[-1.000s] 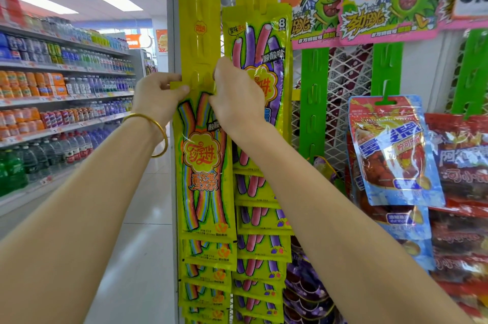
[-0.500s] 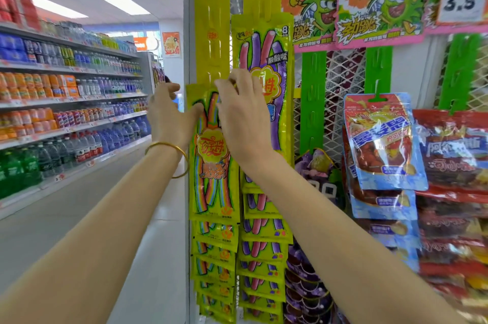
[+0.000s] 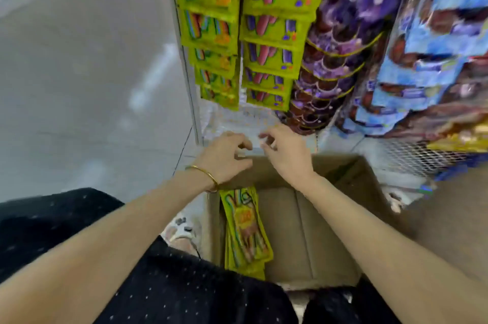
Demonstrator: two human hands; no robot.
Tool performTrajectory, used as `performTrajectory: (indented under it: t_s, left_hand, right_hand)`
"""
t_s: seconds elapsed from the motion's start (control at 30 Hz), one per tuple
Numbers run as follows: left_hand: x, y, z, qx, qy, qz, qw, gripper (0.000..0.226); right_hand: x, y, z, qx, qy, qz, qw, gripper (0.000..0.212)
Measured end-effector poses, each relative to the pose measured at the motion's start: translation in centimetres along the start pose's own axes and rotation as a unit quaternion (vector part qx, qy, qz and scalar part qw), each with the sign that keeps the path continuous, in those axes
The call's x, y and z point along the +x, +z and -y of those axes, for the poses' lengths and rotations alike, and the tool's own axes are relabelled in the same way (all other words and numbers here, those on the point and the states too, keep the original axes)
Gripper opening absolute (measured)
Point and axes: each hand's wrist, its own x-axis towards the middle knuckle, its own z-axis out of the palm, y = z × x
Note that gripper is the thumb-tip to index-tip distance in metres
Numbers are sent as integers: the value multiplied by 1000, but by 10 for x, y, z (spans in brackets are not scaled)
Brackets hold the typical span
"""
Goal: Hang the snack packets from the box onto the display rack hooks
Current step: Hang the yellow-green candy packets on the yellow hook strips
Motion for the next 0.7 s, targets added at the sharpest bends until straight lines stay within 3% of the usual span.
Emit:
performTrajectory:
  t_s: [0.1,0.2,0.47,0.7]
  left_hand:
    - [-2,31,30,51,-42,78,995,36]
    - [-1,40,46,50,-53,97,993,37]
    - [1,46,65,7,-63,111,992,34]
    - [-4,45,77,-26,-86,107,990,31]
  right_hand:
    - [-17,60,-47,2,109,190,976,28]
    - [-31,111,-70,94,239,292,921,30]
    - [-68,190,-90,119,403,338,842,47]
    - [-72,207,-79,197,426,308,828,49]
